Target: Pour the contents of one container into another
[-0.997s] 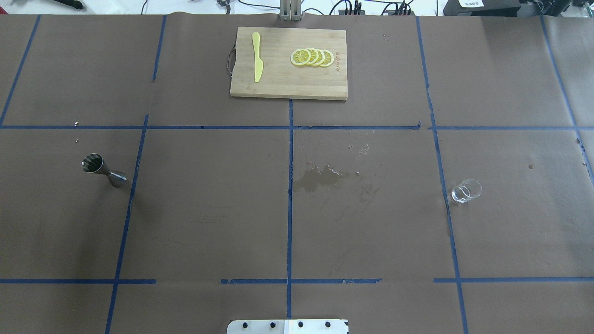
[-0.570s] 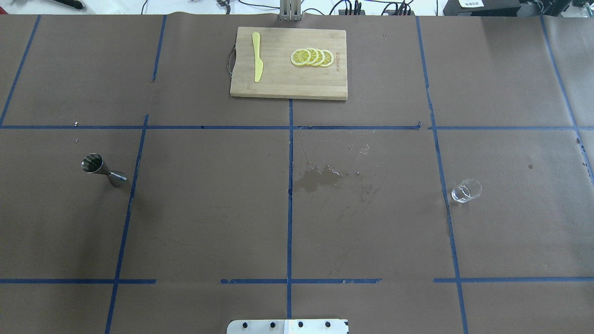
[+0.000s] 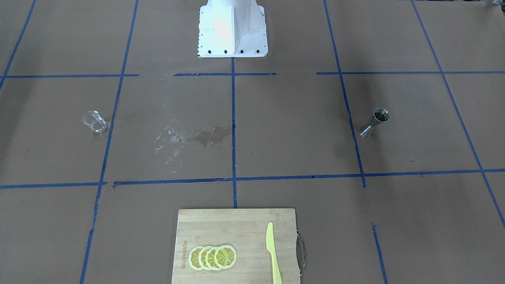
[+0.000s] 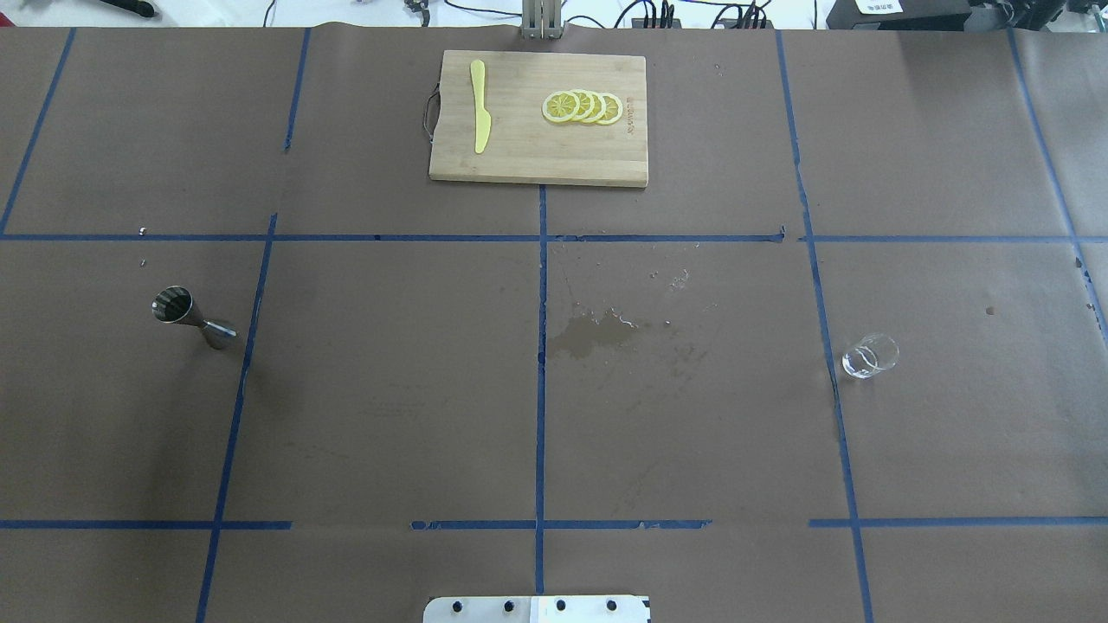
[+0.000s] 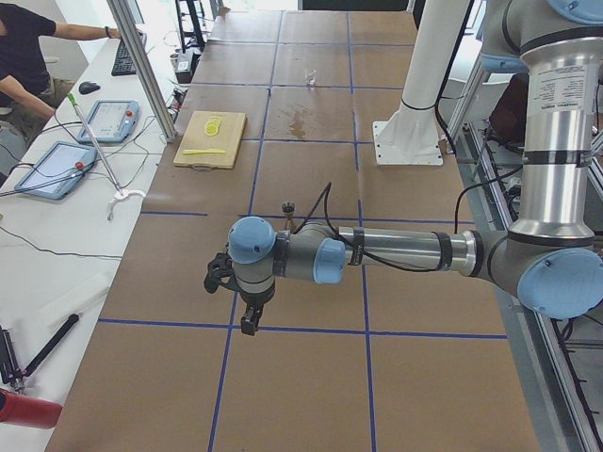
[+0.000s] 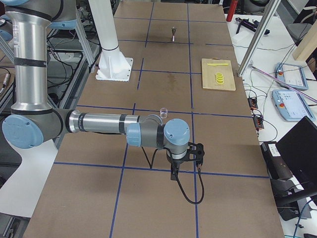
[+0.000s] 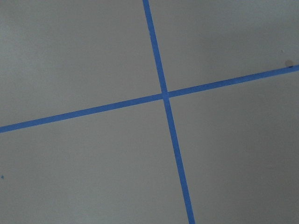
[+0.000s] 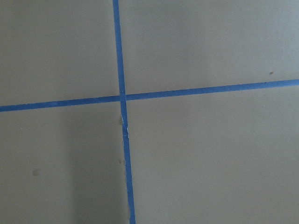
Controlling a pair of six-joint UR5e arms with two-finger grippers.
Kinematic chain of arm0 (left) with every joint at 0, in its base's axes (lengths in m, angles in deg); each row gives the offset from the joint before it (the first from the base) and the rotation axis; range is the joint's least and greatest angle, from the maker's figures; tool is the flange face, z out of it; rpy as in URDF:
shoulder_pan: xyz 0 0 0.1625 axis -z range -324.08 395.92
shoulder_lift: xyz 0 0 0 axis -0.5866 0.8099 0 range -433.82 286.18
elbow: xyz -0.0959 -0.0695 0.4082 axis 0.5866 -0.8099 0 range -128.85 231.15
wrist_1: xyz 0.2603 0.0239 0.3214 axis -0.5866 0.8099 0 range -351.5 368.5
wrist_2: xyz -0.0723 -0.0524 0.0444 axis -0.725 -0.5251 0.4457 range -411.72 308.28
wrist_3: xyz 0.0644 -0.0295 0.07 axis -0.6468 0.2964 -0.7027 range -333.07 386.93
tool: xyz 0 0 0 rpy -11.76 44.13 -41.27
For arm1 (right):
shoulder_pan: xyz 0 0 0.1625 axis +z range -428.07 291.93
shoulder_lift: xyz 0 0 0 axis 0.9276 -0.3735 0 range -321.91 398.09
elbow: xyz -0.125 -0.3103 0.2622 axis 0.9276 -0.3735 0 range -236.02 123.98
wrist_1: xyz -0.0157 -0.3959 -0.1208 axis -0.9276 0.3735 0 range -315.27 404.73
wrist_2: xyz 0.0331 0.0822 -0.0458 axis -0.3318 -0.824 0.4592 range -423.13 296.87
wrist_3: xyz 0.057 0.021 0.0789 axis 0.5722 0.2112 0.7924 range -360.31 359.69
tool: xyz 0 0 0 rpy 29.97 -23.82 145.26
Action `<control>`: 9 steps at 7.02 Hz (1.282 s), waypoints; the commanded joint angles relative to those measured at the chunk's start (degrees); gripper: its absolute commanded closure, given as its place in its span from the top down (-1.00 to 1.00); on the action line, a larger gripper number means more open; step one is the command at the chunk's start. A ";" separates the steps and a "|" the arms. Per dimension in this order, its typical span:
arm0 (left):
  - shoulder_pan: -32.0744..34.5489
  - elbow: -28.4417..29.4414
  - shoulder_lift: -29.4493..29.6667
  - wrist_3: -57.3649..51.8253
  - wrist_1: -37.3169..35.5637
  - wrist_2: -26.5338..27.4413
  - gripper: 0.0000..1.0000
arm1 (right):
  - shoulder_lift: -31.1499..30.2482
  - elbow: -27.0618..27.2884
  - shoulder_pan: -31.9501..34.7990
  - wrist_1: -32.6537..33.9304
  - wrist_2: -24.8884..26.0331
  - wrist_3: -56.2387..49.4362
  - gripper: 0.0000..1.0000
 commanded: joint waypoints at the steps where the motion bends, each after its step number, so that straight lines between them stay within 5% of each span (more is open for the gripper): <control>1: 0.00 -0.02 0.06 0.15 0.02 0.00 1.00 | 0.30 -0.29 -2.18 -0.73 -0.10 2.13 1.00; 9: 0.00 -0.11 0.06 5.96 1.08 -0.17 1.00 | 0.03 -0.38 -2.09 -0.64 -0.10 2.31 1.00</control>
